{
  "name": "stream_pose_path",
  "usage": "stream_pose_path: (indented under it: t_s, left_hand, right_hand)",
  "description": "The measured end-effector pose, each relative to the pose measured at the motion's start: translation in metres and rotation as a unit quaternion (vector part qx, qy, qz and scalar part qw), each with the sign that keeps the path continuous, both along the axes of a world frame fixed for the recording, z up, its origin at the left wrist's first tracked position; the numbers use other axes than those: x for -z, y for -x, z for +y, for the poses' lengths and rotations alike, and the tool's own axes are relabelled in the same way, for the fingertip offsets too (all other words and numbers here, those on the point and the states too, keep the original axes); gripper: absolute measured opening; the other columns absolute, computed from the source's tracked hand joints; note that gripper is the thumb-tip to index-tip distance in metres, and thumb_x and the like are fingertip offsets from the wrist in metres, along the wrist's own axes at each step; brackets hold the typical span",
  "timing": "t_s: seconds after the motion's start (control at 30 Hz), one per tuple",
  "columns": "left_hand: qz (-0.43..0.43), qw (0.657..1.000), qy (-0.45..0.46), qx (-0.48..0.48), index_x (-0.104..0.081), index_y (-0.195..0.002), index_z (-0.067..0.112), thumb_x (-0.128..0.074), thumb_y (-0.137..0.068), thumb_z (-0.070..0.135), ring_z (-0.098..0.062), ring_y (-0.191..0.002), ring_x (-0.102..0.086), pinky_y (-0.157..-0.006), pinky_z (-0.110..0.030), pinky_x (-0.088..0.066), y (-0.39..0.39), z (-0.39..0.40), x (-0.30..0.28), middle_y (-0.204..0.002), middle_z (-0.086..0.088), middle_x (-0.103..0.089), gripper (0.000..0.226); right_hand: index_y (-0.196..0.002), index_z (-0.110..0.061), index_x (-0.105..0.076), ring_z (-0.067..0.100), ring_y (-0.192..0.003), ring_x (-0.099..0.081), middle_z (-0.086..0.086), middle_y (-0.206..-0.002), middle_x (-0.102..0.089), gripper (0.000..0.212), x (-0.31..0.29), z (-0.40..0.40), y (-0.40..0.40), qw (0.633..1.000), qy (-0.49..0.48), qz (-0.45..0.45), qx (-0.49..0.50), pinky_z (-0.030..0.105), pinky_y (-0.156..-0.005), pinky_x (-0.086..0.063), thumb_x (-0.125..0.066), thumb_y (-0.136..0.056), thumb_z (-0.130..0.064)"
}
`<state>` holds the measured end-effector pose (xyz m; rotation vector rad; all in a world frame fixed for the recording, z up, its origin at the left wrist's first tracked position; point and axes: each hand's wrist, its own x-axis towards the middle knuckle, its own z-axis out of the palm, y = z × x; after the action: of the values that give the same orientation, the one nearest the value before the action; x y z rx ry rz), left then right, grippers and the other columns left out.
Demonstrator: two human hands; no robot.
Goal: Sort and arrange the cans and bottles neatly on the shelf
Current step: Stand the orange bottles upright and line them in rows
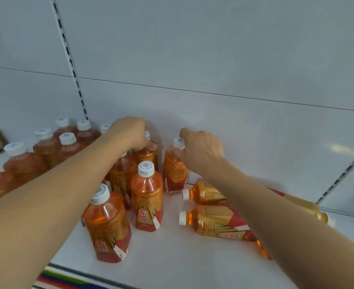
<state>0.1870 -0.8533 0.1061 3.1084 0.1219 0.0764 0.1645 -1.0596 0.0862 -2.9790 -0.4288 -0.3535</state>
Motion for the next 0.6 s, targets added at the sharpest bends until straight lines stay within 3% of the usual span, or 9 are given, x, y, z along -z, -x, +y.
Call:
stream_pose_path:
  t_s: [0.17, 0.3, 0.4, 0.5, 0.6]
  left_hand:
    - [0.037, 0.999, -0.004, 0.023, -0.064, -0.101, 0.019, -0.077, -0.082, 0.066, -0.025, -0.088, -0.064, -0.068, -0.034, -0.046, -0.001, 0.001, -0.008, -0.094, -0.002, -0.068, 0.052]
    - [0.055, 0.997, 0.003, 0.054, -0.064, -0.105, 0.022, -0.074, -0.088, 0.059, -0.026, -0.093, -0.063, -0.074, -0.035, -0.048, -0.001, 0.0, -0.009, -0.101, -0.003, -0.068, 0.042]
    - [0.054, 0.996, 0.005, 0.066, -0.06, -0.103, 0.025, -0.068, -0.091, 0.062, -0.026, -0.097, -0.061, -0.078, -0.036, -0.047, 0.005, 0.002, -0.011, -0.111, -0.003, -0.067, 0.04]
    - [0.012, 0.996, 0.019, 0.081, -0.063, -0.129, 0.018, -0.064, -0.092, 0.067, -0.029, -0.113, -0.062, -0.095, -0.042, -0.052, 0.014, -0.005, -0.022, -0.129, -0.004, -0.066, 0.061]
    - [-0.045, 0.991, 0.04, 0.116, -0.059, -0.138, 0.021, -0.064, -0.094, 0.06, -0.03, -0.116, -0.062, -0.098, -0.044, -0.052, 0.031, -0.026, -0.035, -0.133, -0.006, -0.065, 0.059]
  right_hand:
    - [-0.124, -0.026, -0.056, 0.028, -0.085, -0.058, 0.001, -0.091, -0.057, 0.053, 0.005, 0.007, -0.01, 1.0, 0.008, 0.01, -0.001, 0.037, -0.068, -0.043, -0.049, -0.1, -0.073]
    - [-0.151, -0.034, -0.047, 0.034, -0.114, -0.065, 0.005, -0.119, -0.07, 0.068, 0.01, -0.004, -0.01, 0.998, -0.021, 0.046, -0.027, 0.039, -0.078, -0.048, -0.048, -0.098, -0.076]
    - [-0.159, -0.034, -0.036, 0.032, -0.119, -0.064, 0.003, -0.125, -0.071, 0.074, 0.012, -0.013, -0.002, 0.999, -0.009, 0.031, -0.035, 0.043, -0.085, -0.054, -0.046, -0.099, -0.076]
    - [-0.159, -0.033, -0.036, 0.03, -0.117, -0.064, 0.001, -0.123, -0.07, 0.074, 0.009, -0.027, 0.008, 1.0, 0.0, 0.006, -0.03, 0.044, -0.084, -0.057, -0.04, -0.1, -0.077]
    - [-0.16, -0.034, -0.035, 0.029, -0.122, -0.06, 0.001, -0.129, -0.068, 0.07, 0.01, -0.045, 0.017, 1.0, 0.011, 0.001, -0.02, 0.045, -0.089, -0.056, -0.04, -0.103, -0.073]
